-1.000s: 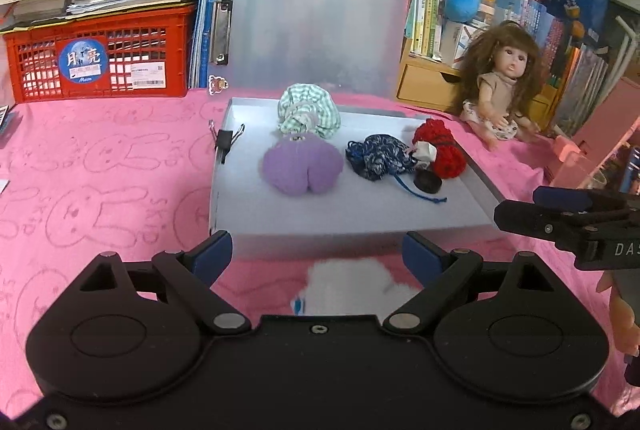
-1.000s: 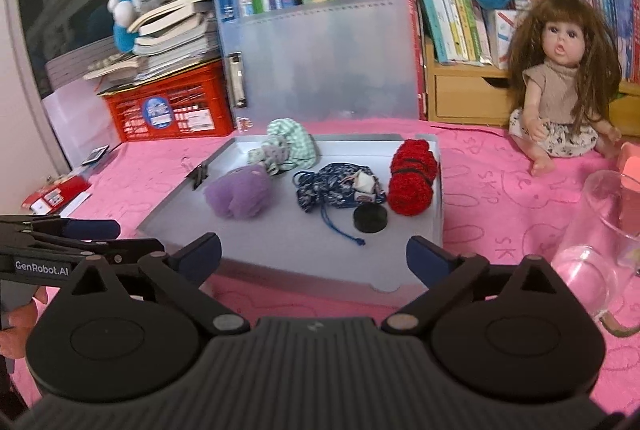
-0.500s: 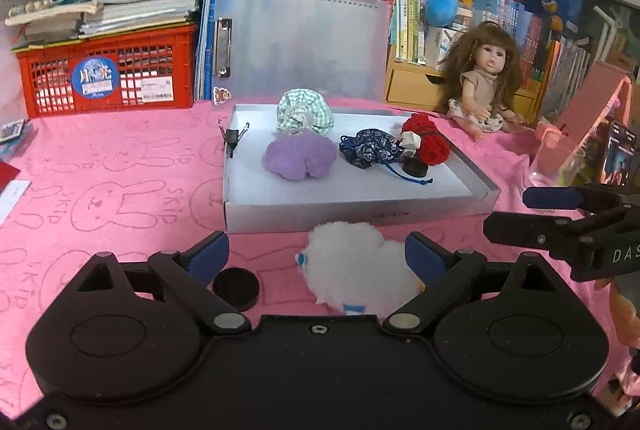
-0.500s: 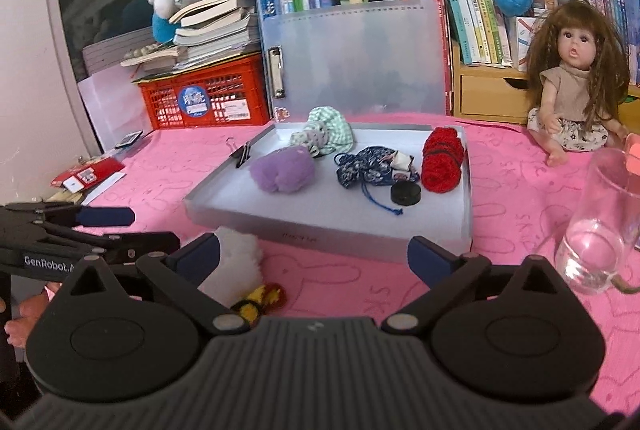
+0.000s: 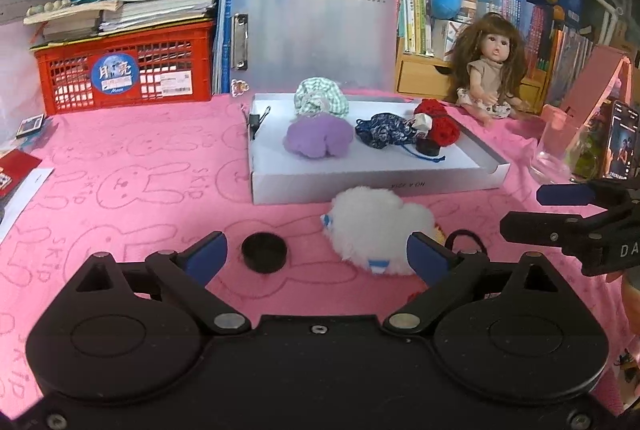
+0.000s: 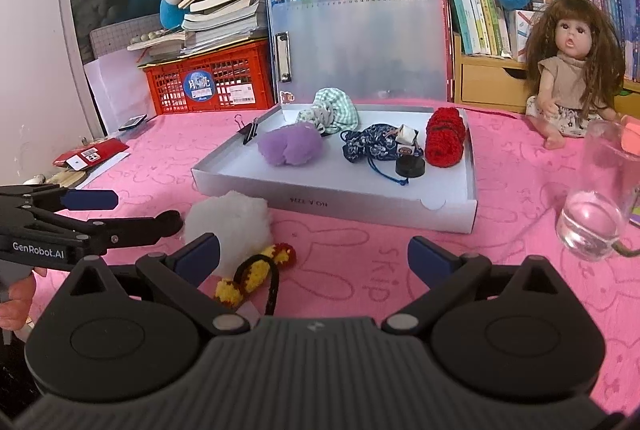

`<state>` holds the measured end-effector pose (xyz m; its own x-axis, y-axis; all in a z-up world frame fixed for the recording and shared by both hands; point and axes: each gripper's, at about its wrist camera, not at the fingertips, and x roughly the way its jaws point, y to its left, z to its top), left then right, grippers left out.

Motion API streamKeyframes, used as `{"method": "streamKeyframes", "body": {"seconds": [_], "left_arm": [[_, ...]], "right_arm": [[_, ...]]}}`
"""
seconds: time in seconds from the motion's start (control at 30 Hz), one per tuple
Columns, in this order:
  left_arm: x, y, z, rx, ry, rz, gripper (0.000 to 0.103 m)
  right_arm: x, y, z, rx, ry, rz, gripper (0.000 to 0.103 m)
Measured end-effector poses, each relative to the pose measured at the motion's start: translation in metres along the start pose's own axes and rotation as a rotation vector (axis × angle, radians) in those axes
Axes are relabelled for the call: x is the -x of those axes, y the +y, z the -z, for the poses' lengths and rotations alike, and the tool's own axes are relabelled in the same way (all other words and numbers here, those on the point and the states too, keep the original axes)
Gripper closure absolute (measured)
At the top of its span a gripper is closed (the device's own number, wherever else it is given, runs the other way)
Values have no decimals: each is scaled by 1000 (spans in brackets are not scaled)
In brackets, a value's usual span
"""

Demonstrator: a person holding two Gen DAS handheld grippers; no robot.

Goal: Organize objects
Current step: 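Move both tools back toward the remaining items beside the tray, then grasp the yellow-red knitted strap with the left tool while the right tool grasps the metal hair clip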

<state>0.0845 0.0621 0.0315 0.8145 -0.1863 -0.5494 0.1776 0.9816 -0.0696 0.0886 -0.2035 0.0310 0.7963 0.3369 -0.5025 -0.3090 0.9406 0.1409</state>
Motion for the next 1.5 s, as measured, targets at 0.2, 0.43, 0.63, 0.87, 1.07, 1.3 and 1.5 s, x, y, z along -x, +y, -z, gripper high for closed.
{"method": "streamKeyframes", "body": {"seconds": [0.2, 0.43, 0.63, 0.87, 1.07, 1.3, 1.5], "left_arm": [[1, 8, 10, 6, 11, -21, 6], [1, 14, 20, 31, 29, -11, 6], [2, 10, 27, 25, 38, 1, 6], [2, 10, 27, 45, 40, 24, 6], [7, 8, 23, 71, 37, 109, 11], [9, 1, 21, 62, 38, 170, 31], [9, -7, 21, 33, 40, 216, 38]], "right_arm": [[0, 6, 8, 16, 9, 0, 0], [0, 19, 16, 55, 16, -8, 0], [1, 27, 26, 90, 35, -22, 0], [6, 38, 35, 167, 37, -53, 0], [10, 52, 42, 244, 42, -96, 5], [8, 65, 48, 301, 61, -117, 20], [5, 67, 48, 304, 65, -119, 24]]}}
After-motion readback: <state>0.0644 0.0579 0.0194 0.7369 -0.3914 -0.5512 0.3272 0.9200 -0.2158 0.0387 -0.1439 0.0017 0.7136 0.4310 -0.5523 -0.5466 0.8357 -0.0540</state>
